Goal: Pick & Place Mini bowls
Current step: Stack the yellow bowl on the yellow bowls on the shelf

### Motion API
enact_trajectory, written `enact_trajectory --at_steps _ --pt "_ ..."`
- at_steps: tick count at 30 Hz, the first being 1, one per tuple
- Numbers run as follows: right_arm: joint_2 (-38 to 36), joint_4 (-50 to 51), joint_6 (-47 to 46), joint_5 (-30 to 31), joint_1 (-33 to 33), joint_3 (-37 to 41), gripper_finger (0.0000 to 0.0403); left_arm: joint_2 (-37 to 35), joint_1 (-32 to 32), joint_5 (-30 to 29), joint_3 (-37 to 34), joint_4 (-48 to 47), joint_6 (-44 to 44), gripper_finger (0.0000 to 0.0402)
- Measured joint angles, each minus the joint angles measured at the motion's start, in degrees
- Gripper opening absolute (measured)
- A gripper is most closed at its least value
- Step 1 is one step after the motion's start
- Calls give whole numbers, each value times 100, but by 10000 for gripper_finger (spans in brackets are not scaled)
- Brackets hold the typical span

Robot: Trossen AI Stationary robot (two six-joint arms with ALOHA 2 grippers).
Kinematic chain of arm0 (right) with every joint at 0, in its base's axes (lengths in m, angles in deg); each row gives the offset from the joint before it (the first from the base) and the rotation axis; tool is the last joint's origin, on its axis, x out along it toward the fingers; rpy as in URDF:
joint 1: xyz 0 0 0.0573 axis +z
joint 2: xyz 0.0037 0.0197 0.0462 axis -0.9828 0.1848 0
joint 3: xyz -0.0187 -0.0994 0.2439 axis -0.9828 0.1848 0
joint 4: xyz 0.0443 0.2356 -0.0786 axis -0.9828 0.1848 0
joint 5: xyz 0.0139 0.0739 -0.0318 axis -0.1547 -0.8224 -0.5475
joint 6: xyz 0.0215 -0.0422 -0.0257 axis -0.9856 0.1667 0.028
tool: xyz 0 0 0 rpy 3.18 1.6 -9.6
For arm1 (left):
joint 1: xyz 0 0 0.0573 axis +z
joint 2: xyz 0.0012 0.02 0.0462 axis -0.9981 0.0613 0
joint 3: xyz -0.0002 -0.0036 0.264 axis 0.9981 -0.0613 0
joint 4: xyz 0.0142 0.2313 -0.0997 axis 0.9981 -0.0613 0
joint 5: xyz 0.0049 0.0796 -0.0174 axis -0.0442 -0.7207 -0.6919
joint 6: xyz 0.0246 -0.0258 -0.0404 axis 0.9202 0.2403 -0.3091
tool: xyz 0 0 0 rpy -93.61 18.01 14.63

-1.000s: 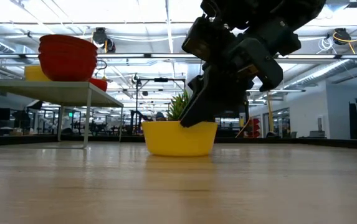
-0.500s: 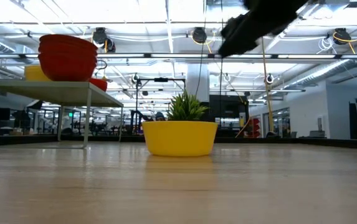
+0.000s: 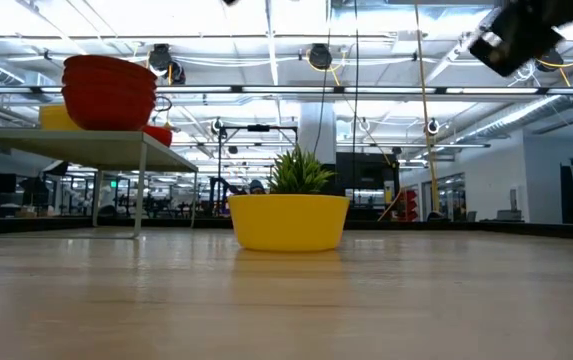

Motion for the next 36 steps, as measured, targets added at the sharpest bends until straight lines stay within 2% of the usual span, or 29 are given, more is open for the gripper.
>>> enact_trajectory --at_steps 5,11,16,20,24,28,36 --pt "-639 -285 -518 6 141 854 144 445 337 278 0 3 1 94" --pt "-1057 -940 -846 -12 148 1760 144 892 529 407 0 18 201 177" --pt "-1193 -1195 -850 -14 148 2242 144 1370 506 625 0 121 331 234" --pt "-1202 -1217 -852 -15 143 2376 144 1723 424 627 0 223 342 258" --pt "-1202 -1323 -850 -14 141 2415 144 2009 398 598 0 216 173 263" --pt "-1202 -1535 -839 -16 141 2415 144 2221 468 323 0 111 -24 253" --pt "-1199 -1549 -824 -16 141 2415 144 2339 643 360 0 -134 -640 206"
